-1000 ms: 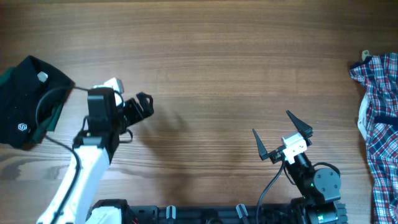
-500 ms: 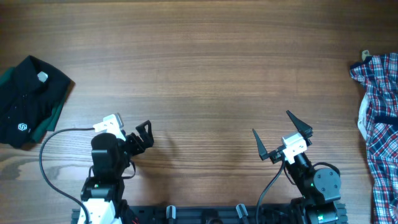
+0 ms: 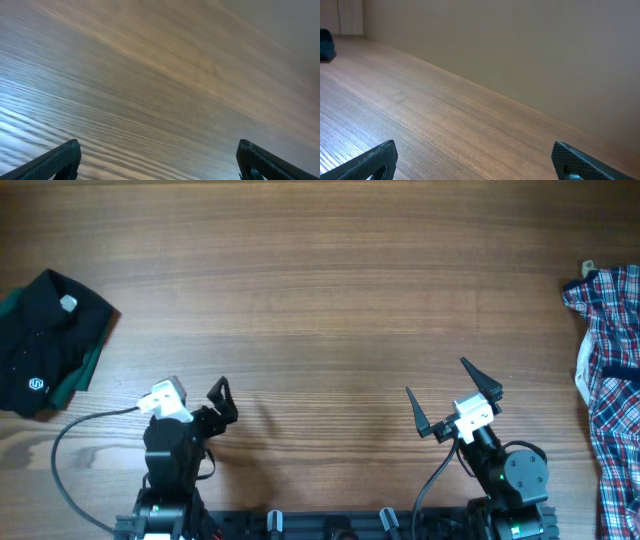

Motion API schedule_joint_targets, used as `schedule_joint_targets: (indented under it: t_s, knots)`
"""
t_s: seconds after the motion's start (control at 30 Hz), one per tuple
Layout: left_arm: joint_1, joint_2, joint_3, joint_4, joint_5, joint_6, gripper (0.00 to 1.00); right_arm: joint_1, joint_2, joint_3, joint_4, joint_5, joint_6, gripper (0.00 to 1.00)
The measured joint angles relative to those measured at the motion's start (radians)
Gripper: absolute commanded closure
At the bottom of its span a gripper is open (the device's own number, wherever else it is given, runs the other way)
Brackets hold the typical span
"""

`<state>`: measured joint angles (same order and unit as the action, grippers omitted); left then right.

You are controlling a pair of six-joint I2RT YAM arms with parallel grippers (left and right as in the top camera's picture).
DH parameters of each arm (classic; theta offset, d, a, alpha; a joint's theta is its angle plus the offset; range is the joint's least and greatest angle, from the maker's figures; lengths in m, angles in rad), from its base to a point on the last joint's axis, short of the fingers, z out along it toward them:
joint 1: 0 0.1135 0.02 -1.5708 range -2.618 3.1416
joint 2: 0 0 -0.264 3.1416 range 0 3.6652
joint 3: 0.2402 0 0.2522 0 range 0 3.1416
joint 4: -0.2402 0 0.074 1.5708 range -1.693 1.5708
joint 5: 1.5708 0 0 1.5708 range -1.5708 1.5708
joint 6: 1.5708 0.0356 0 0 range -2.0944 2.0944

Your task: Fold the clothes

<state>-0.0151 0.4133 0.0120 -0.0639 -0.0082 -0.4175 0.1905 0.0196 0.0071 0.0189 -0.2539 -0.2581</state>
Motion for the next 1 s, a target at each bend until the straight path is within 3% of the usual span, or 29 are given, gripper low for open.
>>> schedule_joint_targets:
  t_s: [0.2, 0.47, 1.0]
  knots:
    - [0.000, -0.195, 0.000, -0.004, -0.048, 0.149, 0.00, 0.000, 0.000, 0.000, 0.000, 0.000, 0.000, 0.00]
    - [-0.007, -0.396, -0.001, -0.004, -0.055, 0.207, 0.00, 0.000, 0.000, 0.000, 0.000, 0.000, 0.000, 0.00]
    - [-0.006, -0.400, -0.001, -0.004, -0.055, 0.338, 0.00, 0.000, 0.000, 0.000, 0.000, 0.000, 0.000, 0.00]
